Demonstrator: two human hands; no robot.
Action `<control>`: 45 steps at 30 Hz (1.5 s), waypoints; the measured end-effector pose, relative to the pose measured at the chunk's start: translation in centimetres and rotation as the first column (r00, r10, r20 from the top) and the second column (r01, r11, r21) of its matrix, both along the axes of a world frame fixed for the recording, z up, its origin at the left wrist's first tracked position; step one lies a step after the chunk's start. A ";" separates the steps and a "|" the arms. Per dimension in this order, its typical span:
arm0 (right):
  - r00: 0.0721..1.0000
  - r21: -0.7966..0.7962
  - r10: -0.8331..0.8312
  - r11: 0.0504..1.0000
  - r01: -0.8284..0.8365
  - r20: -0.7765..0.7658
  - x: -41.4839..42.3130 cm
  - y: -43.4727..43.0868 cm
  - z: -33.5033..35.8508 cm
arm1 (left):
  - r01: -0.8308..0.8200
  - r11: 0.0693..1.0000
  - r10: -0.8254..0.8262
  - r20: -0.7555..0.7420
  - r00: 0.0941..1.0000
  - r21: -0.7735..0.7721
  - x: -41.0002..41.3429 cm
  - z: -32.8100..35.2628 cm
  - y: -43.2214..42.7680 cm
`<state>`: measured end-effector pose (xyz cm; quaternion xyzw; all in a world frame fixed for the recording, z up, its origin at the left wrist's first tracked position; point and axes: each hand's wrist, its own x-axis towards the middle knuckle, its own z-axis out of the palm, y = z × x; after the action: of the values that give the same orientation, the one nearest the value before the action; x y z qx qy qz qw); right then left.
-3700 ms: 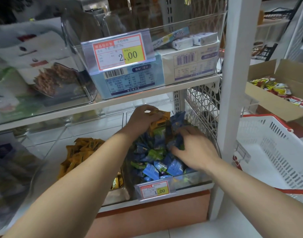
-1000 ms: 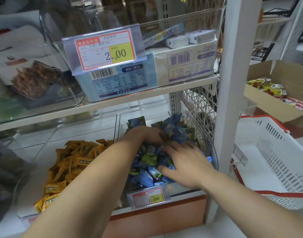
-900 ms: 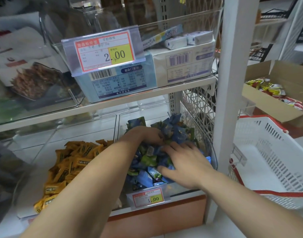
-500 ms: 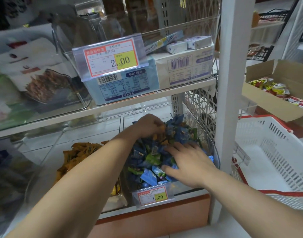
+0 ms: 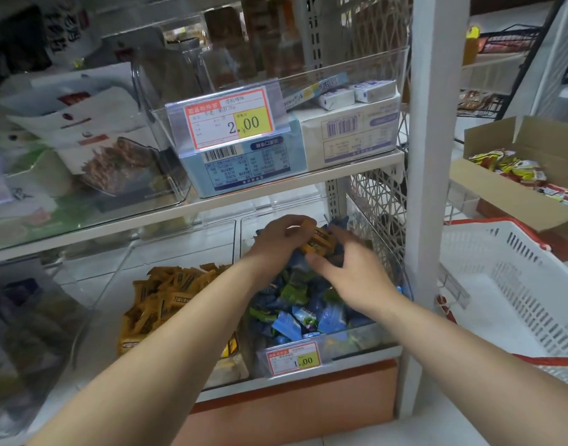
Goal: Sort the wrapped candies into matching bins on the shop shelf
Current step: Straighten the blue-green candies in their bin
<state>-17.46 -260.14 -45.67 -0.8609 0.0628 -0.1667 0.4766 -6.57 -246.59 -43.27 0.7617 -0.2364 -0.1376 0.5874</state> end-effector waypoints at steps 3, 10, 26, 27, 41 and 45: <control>0.996 0.072 -0.053 0.996 0.048 0.072 0.0 0.1 0.1 | -0.034 0.998 0.033 0.029 0.999 0.048 -0.8 -0.6 -0.2; 0.992 0.051 -0.097 0.994 0.093 0.084 0.4 0.2 -0.5 | 0.032 0.944 -0.106 0.212 0.972 0.328 -2.2 0.1 0.2; 0.982 -0.580 0.021 0.804 -0.128 -0.187 0.3 1.3 -1.0 | -0.453 0.741 0.225 0.453 0.863 0.495 -0.8 2.8 15.2; 0.972 -0.612 0.016 0.774 -0.161 -0.236 0.3 1.3 -1.1 | -0.435 0.701 0.192 0.438 0.878 0.565 -0.6 2.6 15.4; 0.952 -0.725 0.090 0.628 -0.283 -0.293 -1.0 0.6 -2.5 | -0.016 0.691 -0.276 0.284 0.918 0.722 1.6 0.2 -2.6; 0.971 -0.728 0.083 0.648 -0.224 -0.224 -0.9 0.5 -2.9 | 0.048 0.545 -0.359 0.182 0.915 0.837 3.5 -2.9 -5.1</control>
<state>-18.40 -259.61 -48.60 -0.9934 -0.0442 -0.0623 0.0858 -3.08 -251.70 -46.19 0.9238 -0.3292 -0.1688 0.0987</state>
